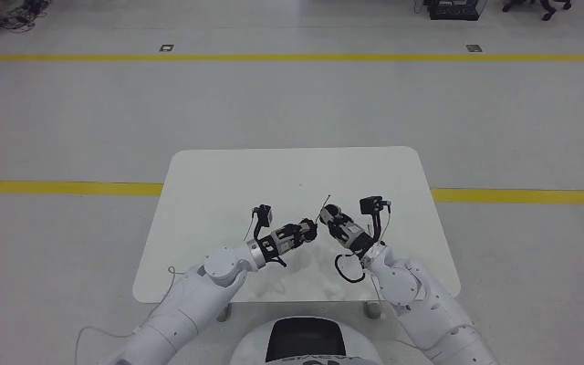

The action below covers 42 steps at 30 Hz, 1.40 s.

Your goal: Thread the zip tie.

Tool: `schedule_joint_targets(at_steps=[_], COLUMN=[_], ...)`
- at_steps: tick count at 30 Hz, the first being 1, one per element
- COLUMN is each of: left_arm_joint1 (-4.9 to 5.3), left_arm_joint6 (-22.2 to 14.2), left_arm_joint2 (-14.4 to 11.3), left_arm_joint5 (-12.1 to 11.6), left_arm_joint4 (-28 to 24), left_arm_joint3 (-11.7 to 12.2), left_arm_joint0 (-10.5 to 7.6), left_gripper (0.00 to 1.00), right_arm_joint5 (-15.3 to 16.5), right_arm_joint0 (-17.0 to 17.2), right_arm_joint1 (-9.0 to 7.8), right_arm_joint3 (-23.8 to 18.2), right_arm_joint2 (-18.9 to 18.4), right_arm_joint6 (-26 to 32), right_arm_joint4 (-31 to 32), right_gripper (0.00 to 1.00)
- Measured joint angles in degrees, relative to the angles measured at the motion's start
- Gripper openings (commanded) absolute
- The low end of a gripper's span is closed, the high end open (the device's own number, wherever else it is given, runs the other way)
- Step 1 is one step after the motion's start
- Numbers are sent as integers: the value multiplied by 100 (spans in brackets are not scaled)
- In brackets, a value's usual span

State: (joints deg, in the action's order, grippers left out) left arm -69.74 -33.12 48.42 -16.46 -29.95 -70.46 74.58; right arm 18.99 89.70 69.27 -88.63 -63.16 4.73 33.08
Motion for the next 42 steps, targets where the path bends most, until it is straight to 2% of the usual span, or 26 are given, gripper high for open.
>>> schedule_joint_targets(at_steps=[8, 42], left_arm_joint1=[0, 0], left_arm_joint6=[0, 0], left_arm_joint2=[0, 0], left_arm_joint5=[0, 0], left_arm_joint4=[0, 0], left_arm_joint3=[0, 0], left_arm_joint0=[0, 0], left_gripper=[0, 0], right_arm_joint5=[-162, -330], right_arm_joint0=[-9, -22], right_arm_joint1=[17, 64], right_arm_joint3=[12, 101], right_arm_joint2=[2, -34], right_arm_joint6=[-83, -124], right_arm_joint4=[103, 244], right_gripper=[0, 0])
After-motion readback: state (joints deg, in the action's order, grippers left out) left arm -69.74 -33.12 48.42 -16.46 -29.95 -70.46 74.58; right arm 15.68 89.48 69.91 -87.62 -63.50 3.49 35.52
